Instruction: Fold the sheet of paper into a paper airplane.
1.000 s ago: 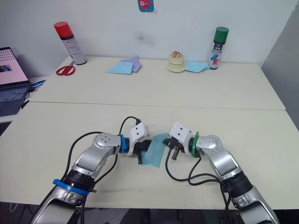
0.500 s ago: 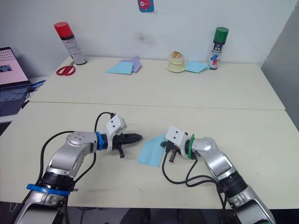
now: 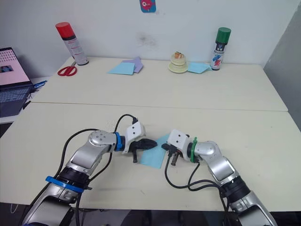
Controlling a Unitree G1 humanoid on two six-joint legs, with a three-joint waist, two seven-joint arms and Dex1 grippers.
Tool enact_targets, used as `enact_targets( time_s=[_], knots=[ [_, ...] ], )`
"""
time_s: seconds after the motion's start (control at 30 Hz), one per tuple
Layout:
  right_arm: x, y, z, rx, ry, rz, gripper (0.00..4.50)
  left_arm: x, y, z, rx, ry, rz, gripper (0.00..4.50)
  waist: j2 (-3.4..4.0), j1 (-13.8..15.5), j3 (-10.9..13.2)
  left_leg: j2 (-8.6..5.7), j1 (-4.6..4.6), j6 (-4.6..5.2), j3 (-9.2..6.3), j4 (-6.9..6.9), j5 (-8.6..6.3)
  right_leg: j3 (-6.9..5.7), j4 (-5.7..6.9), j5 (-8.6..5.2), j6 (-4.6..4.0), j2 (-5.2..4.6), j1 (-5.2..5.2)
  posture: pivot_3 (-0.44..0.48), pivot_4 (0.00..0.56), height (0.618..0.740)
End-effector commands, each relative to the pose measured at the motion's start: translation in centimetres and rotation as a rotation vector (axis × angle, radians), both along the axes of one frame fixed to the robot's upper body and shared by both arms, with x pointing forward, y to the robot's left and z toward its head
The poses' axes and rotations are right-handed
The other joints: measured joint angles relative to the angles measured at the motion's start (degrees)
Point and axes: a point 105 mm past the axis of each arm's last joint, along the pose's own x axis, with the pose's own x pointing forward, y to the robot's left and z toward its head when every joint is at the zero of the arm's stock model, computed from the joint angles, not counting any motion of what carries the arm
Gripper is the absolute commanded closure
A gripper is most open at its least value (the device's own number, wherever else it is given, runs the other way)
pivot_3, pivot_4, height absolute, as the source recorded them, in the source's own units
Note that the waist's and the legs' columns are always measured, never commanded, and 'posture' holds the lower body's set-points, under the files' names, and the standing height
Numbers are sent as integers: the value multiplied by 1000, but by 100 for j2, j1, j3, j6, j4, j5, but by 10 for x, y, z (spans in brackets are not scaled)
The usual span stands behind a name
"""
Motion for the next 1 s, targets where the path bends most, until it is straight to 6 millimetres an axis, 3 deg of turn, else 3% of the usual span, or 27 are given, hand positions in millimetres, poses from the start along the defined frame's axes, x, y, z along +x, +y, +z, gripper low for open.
enact_targets(
  time_s=[0.03, 0.17, 0.43, 0.53, 0.67, 0.73, 1.0],
  knots=[
    [18, -3, 4, 34, -34, -76, 4500, -2, 7, -22, 75, 39, 11, 4488, -1, -1, -1, 0, 9, 0, 0, 0, 0, 0, 0, 0, 0, 0, 8, 0, 150, 729],
    [33, -17, -19, -38, -1, -167, 4500, -2, 8, -25, 78, 40, 14, 4488, 0, -5, -1, 0, 75, 0, 2, -3, 0, 1, -4, -1, -1, -1, 69, 0, 150, 729],
    [48, -48, -49, -129, 90, -325, 4500, -3, 11, -30, 73, 56, 38, 4488, 8, -9, -66, 1, 91, 1, 2, -3, 0, 3, -1, 3, -3, 0, 81, 0, 150, 729],
    [49, -40, -38, -73, 49, -305, 4500, -3, 10, -30, 60, 65, 49, 4488, 15, -9, -93, 0, 95, 1, 2, -3, 1, 4, -1, 5, 1, 0, 86, 0, 150, 729],
    [47, -23, 19, 166, -145, -226, 4500, -3, 8, -30, 48, 78, 54, 4488, 21, -4, -91, -2, 93, 5, 3, -2, 3, 5, -2, 13, 9, 0, 84, 0, 150, 729],
    [37, -19, 31, 218, -145, -159, 4500, -2, 8, -30, 47, 81, 56, 4488, 29, -4, -86, -3, 85, 5, 4, -2, 3, 7, -5, 13, 9, 0, 79, 0, 150, 729],
    [1, -4, -5, 90, -13, 35, 4500, -3, 6, -29, 38, 86, 53, 4488, 30, -5, -85, -1, 82, 6, 1, -5, 3, 5, -12, 11, 8, 0, 77, 0, 150, 729]
  ],
)
